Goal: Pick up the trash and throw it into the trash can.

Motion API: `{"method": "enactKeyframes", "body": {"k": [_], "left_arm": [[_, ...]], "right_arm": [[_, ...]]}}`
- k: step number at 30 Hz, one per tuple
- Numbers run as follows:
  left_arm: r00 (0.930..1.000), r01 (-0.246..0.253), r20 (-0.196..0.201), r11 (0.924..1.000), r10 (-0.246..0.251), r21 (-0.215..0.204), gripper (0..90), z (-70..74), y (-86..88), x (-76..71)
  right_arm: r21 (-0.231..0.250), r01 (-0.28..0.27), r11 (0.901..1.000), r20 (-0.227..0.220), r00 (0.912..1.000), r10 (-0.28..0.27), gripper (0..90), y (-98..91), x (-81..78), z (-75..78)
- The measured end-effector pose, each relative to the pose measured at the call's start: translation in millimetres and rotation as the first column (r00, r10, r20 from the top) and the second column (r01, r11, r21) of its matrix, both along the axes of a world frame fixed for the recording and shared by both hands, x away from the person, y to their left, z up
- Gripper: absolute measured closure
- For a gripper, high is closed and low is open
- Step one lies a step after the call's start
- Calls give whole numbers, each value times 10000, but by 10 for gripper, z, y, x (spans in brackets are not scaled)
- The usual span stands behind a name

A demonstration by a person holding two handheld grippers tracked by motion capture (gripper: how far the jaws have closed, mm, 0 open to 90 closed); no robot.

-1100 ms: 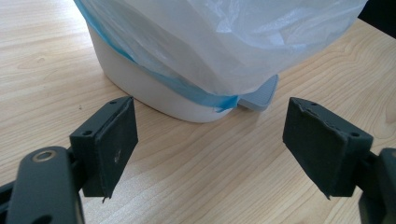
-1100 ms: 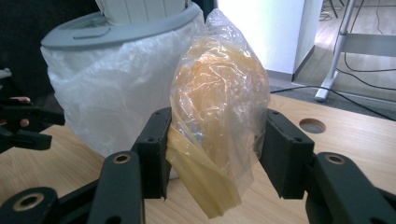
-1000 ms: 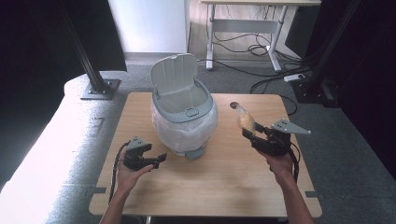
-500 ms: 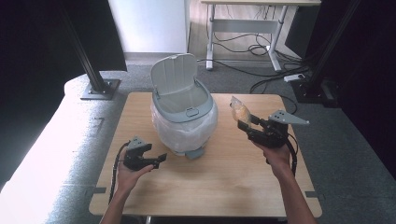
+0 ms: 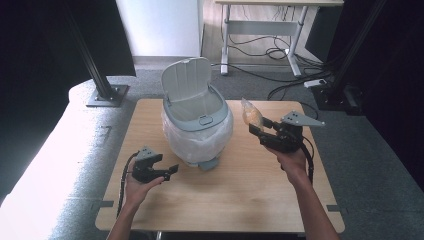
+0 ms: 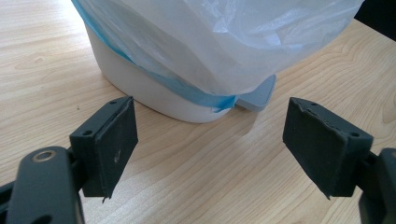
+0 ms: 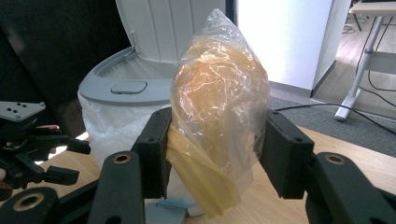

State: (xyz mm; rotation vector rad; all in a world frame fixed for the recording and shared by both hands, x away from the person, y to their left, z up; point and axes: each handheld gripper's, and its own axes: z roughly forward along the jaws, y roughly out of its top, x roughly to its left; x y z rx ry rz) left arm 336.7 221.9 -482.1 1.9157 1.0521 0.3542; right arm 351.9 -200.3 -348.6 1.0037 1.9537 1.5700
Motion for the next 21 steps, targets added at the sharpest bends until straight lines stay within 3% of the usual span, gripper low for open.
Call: {"method": "enactKeyframes", "body": {"k": [21], "left_arm": [[10000,26,-69,10000,-26,-77,178,-8,15,7]], "right_arm": [[-126,-280,9995,42,9996,281,481,225,126,126]]}}
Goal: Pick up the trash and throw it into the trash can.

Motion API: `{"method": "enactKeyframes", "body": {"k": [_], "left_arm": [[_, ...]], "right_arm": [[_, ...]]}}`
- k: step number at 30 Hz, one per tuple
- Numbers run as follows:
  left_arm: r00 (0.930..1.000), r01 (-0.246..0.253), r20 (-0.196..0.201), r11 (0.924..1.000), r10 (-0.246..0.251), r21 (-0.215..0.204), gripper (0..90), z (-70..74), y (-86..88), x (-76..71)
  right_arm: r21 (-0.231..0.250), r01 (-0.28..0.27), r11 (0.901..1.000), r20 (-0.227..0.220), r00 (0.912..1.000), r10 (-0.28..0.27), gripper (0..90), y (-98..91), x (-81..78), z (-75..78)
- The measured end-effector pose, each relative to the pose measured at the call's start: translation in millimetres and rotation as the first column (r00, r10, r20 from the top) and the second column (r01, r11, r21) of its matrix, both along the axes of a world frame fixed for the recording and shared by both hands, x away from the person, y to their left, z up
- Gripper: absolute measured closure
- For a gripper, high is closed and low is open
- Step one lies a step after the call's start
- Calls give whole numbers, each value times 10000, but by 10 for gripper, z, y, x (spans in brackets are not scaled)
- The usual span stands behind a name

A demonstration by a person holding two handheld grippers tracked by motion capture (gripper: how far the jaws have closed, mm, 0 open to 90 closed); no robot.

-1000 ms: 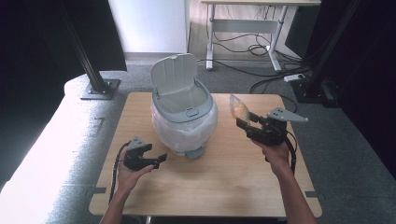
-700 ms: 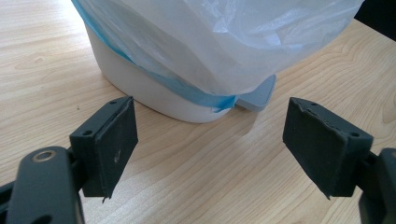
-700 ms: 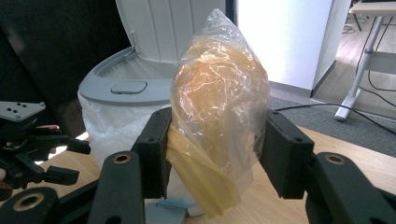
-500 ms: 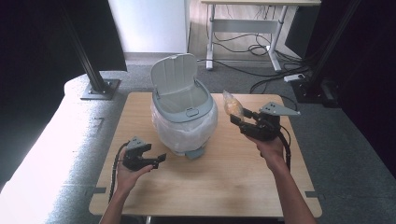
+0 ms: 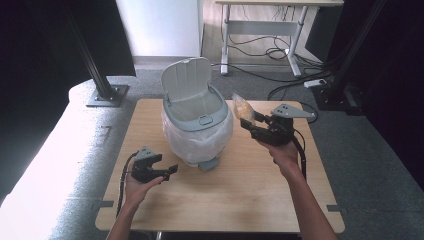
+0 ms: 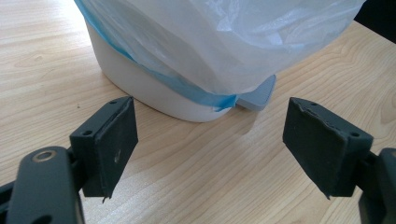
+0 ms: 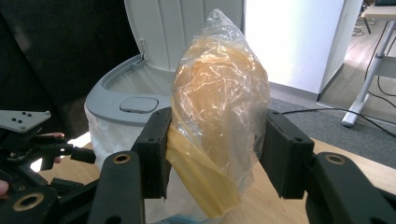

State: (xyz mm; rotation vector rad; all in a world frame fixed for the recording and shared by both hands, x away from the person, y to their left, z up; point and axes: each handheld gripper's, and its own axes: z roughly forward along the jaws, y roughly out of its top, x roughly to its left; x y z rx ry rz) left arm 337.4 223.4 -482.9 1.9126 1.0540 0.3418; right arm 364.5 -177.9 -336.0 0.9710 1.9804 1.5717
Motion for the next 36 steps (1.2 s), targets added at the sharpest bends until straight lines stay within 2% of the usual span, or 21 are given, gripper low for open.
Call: {"method": "enactKeyframes", "body": {"k": [18,36], "left_arm": [[10000,-16,18,9999,16,-112,178,12,24,-5],[10000,16,11,9999,-16,-134,178,14,21,-9]], "right_arm": [[-99,-315,9995,52,9995,315,480,240,128,94],[-258,-343,9991,-43,9994,342,480,358,246,121]]}}
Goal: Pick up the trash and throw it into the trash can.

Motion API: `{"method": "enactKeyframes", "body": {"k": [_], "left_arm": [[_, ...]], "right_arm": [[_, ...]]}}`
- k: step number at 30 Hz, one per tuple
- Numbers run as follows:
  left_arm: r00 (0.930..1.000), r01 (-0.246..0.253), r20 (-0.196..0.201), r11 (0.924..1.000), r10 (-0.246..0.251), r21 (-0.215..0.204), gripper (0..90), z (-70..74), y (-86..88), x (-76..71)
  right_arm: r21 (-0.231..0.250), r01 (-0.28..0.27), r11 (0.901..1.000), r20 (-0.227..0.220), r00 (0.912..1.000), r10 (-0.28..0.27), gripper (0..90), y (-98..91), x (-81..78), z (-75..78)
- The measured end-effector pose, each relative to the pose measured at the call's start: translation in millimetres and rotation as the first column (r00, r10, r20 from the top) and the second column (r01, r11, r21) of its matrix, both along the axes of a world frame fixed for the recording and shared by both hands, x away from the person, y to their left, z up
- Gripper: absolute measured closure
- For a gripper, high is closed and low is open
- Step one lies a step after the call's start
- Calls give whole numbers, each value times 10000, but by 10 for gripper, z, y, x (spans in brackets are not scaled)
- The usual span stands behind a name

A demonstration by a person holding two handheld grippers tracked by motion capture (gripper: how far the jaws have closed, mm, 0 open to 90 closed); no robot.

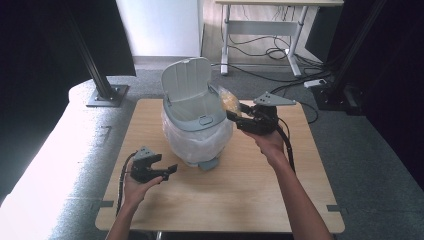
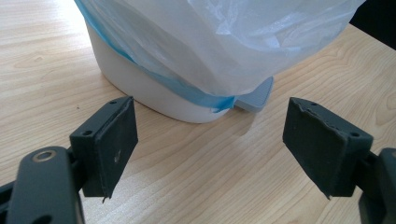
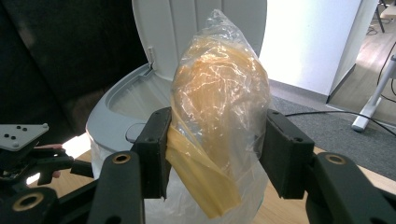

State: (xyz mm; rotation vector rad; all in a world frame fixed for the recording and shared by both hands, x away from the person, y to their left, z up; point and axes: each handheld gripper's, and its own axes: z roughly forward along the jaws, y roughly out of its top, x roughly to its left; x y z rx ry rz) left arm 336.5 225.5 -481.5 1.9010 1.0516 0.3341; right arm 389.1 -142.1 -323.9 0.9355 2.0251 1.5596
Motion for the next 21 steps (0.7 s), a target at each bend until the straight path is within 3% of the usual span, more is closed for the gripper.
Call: {"method": "enactKeyframes", "body": {"k": [21], "left_arm": [[10000,-18,2,10000,18,-66,178,1,23,3]], "right_arm": [[-208,-241,9995,-136,9996,239,480,202,174,10]]}}
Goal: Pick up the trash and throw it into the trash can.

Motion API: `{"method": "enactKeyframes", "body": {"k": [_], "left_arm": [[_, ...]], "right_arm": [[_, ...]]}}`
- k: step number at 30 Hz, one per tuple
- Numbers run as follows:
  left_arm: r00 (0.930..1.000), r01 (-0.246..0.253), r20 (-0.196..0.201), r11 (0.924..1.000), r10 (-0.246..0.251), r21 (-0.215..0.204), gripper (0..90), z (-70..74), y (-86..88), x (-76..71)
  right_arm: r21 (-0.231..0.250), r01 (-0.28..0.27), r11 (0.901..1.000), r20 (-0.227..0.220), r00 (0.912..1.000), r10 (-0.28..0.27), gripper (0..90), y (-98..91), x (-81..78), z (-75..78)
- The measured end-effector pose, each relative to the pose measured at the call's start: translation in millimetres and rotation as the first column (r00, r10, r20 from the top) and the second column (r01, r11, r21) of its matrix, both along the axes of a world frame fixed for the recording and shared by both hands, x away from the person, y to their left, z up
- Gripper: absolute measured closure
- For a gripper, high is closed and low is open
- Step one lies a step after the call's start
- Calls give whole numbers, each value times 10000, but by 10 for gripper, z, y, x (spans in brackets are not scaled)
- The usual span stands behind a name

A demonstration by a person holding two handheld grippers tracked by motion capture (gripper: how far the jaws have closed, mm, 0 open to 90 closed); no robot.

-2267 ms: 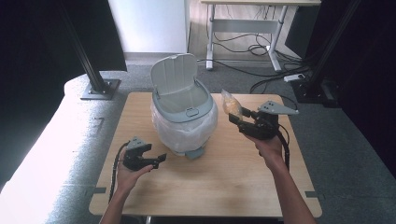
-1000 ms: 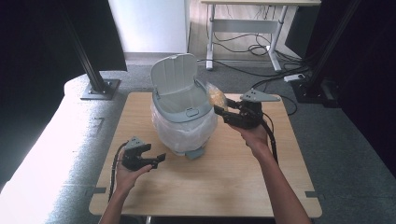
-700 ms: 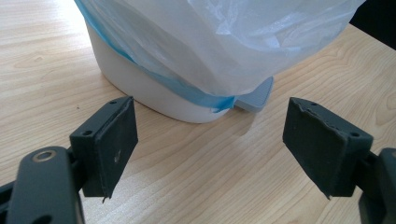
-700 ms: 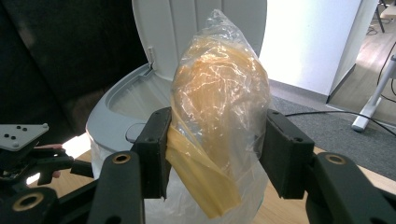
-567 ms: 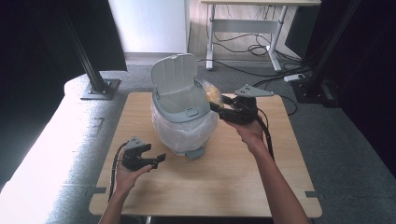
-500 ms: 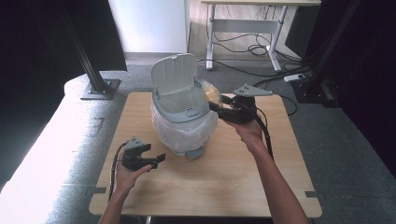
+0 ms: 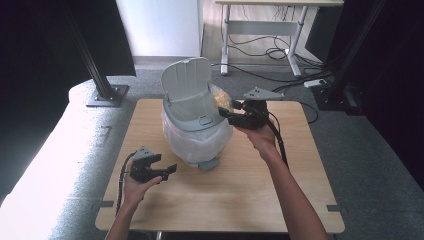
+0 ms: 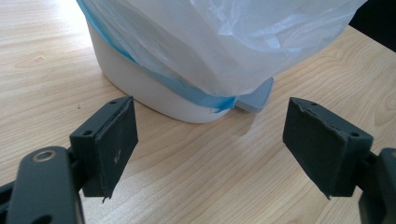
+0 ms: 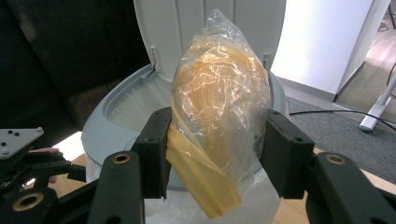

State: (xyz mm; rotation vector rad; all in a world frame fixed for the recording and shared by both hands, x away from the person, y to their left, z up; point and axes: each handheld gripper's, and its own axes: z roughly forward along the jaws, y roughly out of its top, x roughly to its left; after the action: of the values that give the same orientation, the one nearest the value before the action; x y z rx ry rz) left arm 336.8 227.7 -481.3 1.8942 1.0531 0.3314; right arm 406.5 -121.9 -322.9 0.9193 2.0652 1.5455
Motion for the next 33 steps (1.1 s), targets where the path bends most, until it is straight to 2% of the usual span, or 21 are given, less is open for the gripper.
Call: {"method": "enactKeyframes", "body": {"k": [33], "left_arm": [[9999,-106,9,9998,106,-177,178,20,62,-3]], "right_arm": [[81,-364,9993,-130,9992,365,479,315,296,63]]}}
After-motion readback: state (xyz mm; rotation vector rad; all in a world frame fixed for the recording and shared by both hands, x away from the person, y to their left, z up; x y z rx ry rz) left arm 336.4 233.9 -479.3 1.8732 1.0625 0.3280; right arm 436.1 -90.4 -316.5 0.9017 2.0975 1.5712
